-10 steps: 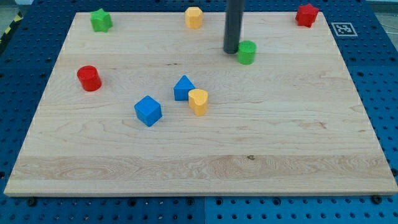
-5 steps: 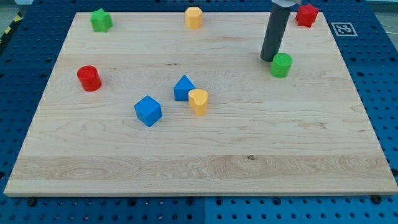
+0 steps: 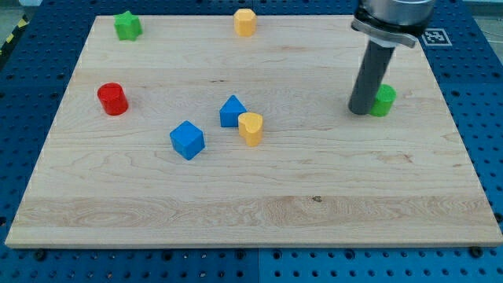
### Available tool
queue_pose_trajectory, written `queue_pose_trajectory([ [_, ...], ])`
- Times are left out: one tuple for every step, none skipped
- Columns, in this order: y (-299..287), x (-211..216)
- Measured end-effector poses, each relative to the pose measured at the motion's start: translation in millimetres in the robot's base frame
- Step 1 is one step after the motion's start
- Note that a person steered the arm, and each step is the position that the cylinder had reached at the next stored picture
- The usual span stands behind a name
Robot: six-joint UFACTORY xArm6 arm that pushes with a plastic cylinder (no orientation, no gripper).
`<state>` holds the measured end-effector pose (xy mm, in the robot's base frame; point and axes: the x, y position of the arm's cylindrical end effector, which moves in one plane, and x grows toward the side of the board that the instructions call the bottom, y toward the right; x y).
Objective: Move the blue circle towards the center right
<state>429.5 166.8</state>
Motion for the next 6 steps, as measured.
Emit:
queue_pose_trajectory([
  [18, 3],
  [32, 3],
  [42, 3],
  [46, 2],
  [41, 2],
  [23, 2],
])
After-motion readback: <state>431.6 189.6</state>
